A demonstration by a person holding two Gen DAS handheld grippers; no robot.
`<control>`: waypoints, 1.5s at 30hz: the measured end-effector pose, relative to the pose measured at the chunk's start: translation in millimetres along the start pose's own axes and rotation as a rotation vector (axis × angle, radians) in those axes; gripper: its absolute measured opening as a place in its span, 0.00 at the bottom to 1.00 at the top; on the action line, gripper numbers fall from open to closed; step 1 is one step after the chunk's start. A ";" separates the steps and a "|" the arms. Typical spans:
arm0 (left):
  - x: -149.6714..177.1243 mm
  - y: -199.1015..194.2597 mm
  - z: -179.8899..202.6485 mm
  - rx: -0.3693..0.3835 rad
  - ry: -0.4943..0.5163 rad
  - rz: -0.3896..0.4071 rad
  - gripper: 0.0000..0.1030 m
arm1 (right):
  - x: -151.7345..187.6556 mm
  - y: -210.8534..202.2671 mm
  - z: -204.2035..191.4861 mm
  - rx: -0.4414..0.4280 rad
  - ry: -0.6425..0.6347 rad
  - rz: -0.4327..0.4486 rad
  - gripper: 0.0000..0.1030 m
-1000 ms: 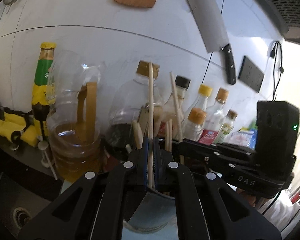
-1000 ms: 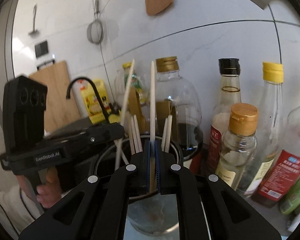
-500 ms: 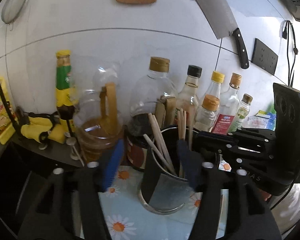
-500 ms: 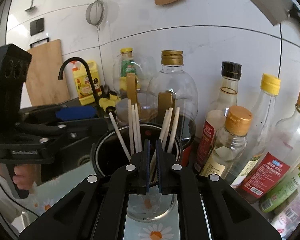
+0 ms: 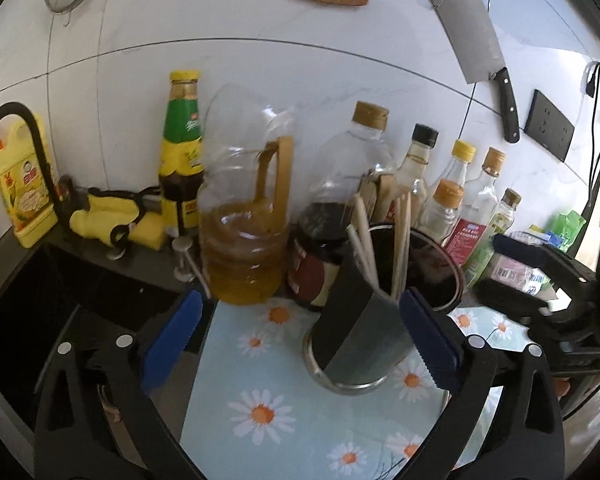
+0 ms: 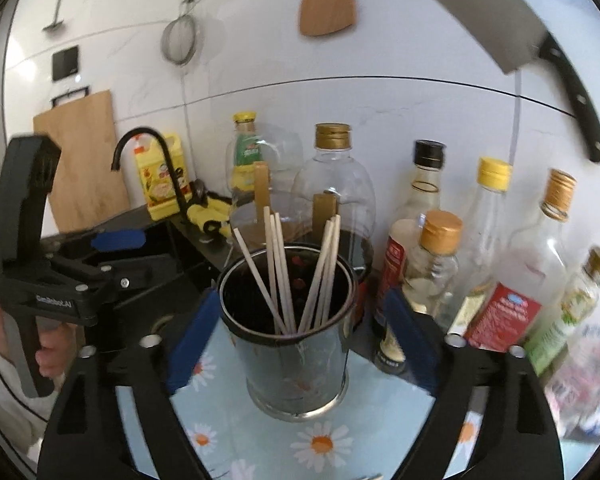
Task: Organize utensils
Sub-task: 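Move both open grippers back toward the two remaining chopsticks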
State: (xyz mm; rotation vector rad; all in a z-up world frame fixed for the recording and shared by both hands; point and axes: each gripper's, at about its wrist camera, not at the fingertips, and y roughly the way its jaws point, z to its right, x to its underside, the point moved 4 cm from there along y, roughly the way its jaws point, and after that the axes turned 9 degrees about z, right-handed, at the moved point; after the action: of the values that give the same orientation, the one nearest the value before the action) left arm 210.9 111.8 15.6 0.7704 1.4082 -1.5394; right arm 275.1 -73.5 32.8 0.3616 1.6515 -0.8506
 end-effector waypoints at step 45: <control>114.0 72.2 57.9 0.301 0.297 -0.444 0.94 | 170.9 -49.3 17.9 0.504 0.294 -0.354 0.87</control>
State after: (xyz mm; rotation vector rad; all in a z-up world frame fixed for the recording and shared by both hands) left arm 235.6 35.3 -107.3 0.9398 1.6641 -2.0803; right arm 210.2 -155.3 -112.3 0.5715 1.7855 -1.5495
